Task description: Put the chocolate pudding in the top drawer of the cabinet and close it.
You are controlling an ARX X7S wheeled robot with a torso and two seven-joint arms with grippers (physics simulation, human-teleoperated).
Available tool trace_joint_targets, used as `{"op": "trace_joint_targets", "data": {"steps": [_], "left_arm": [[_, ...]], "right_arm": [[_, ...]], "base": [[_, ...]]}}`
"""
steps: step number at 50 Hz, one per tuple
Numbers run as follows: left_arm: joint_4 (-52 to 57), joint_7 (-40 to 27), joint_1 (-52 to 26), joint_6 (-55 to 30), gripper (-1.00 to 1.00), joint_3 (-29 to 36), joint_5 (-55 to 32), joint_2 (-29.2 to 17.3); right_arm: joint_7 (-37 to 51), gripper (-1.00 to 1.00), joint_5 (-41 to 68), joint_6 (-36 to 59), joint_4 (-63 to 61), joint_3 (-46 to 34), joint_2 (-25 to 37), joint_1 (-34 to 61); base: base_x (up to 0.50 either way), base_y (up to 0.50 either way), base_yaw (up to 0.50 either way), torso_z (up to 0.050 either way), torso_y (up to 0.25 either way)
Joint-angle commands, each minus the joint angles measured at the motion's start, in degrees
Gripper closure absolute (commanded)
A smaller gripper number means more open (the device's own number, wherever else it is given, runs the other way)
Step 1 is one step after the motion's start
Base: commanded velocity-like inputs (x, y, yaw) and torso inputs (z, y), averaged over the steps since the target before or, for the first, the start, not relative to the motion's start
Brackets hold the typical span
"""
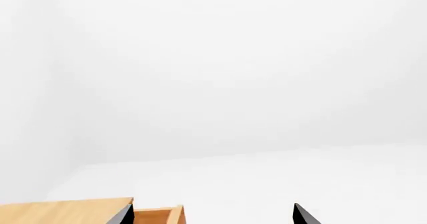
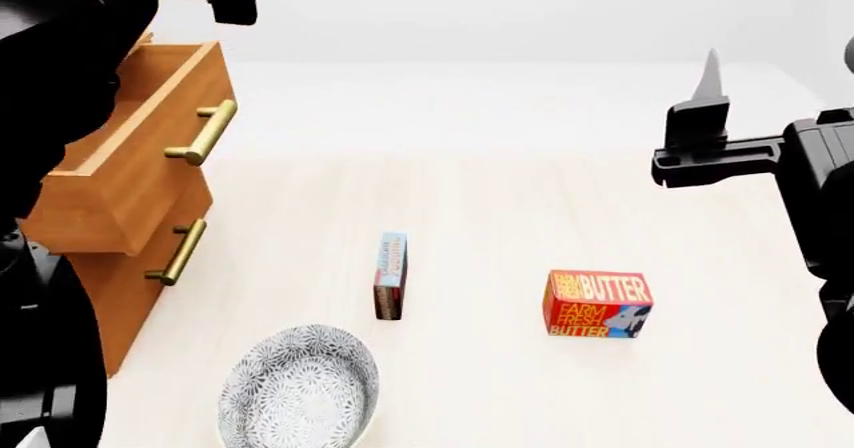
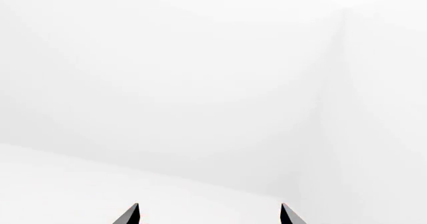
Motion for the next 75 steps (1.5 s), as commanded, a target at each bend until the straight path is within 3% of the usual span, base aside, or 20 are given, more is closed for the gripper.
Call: {"op": "trace_joint_targets", "data": {"steps": [1,19,27,45,75], "left_arm": [[-18.78,1.60,-8.26,0.81,-1.00,5.59,3.12,0.90],[-48.41,4.83,-15.72,13.23,-1.00,11.61,9.01,3.37],[-55.22,5.46,-16.52,15.09,-1.00,12.01,9.52,4.11],[-82.12,7.41,-22.45,29.53,-1.00,13.09,12.73,7.31],[-82.88,9.26,-17.71,28.81,-1.00,6.43,17.16,6.26]], "right_arm": [[0.05,-1.00,-0.44,-1.05,0.43,-0.55,0.42,-1.33],[-1.10,-1.00,-1.99,-3.42,1.29,-2.51,0.25,-2.53],[-2.51,-1.00,-4.44,-5.46,2.12,-4.10,0.45,-3.41],[-2.93,-1.00,-5.75,-6.77,2.09,-5.95,0.77,-4.54],[-3.56,-1.00,-7.39,-7.98,4.35,-8.88,0.18,-3.29]], "base": [[0.00,0.00,0.00,0.000,0.000],[0.00,0.00,0.00,0.000,0.000],[0.00,0.00,0.00,0.000,0.000],[0.00,0.00,0.00,0.000,0.000],[0.00,0.00,0.00,0.000,0.000]]}}
